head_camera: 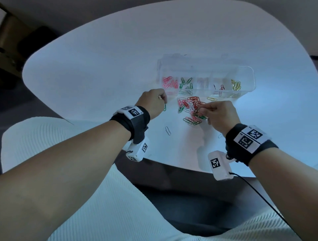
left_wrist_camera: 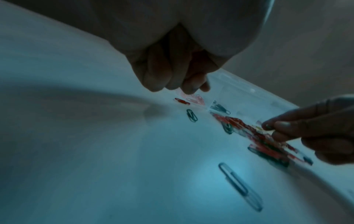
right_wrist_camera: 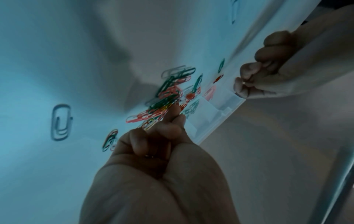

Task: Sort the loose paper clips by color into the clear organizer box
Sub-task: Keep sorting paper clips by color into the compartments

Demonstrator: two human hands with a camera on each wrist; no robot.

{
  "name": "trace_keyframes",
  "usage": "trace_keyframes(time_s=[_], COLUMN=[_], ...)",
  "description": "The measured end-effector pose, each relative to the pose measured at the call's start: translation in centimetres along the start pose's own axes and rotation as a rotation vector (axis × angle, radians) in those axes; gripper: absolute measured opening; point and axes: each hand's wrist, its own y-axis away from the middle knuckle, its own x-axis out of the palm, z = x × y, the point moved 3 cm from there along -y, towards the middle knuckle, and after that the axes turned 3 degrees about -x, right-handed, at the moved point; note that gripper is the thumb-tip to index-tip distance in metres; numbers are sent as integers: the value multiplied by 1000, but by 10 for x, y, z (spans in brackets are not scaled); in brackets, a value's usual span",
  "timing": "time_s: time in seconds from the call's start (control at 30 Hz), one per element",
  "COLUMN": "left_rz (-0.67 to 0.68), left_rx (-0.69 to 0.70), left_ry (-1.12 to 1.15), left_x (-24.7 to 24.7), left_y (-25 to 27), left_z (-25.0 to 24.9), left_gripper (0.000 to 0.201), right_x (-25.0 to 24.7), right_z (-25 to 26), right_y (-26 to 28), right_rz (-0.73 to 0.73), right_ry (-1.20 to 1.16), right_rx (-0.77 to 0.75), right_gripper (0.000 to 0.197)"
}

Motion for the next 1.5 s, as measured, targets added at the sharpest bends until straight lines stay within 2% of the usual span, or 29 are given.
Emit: trace_keyframes(time_s=[0.13, 0.23, 0.37, 0.5, 0.6, 0.67, 0.77, 0.87, 0.93, 1.0, 1.03, 1.13, 1.27, 1.43, 1.5], left_rz=[65, 93, 64, 55, 65, 78, 124, 197, 214, 239, 257, 330, 376, 207, 162], left_rx=[85, 162, 163, 131, 108, 86, 80, 153, 187, 178, 162, 131, 141, 281, 293], left_ry=[-238, -406, -450, -438, -429, -409, -324, -253, -232, -195, -173, -117, -175, -286, -370], left_x=[4, 8, 4, 3, 3, 2, 6, 15, 20, 23, 25, 29, 33, 40, 44], left_y=[0, -3, -6, -4, -2, 0, 3, 7, 10, 14, 15, 17, 24, 34, 34], left_z=[8, 11, 11, 10, 9, 8, 3, -12, -21, -26, -25, -20, -18, -27, -28], left_gripper=[37, 39, 21, 13, 9, 7, 9, 21, 26, 27, 27, 26, 29, 22, 20], right_x=[-7, -7, -3, 0, 0, -2, -7, -13, -14, -10, -7, 0, 2, 5, 6], right_z=[1, 1, 2, 5, 9, 10, 4, -2, -6, -8, -9, -11, -9, -11, -11], right_y=[5, 10, 18, 20, 21, 23, 23, 23, 25, 29, 30, 32, 33, 36, 37], right_rz=[2, 58, 198, 267, 261, 231, 167, 122, 128, 150, 160, 188, 147, 104, 98], right_ry=[-62, -323, -703, -882, -966, -901, -614, -162, 169, 375, 426, 501, 600, 636, 659], right_rx=[29, 110, 225, 283, 350, 391, 355, 192, 32, -90, -118, -128, -158, -132, -141], right_gripper=[10, 14, 11, 22, 23, 30, 43, 42, 32, 17, 14, 23, 21, 14, 14])
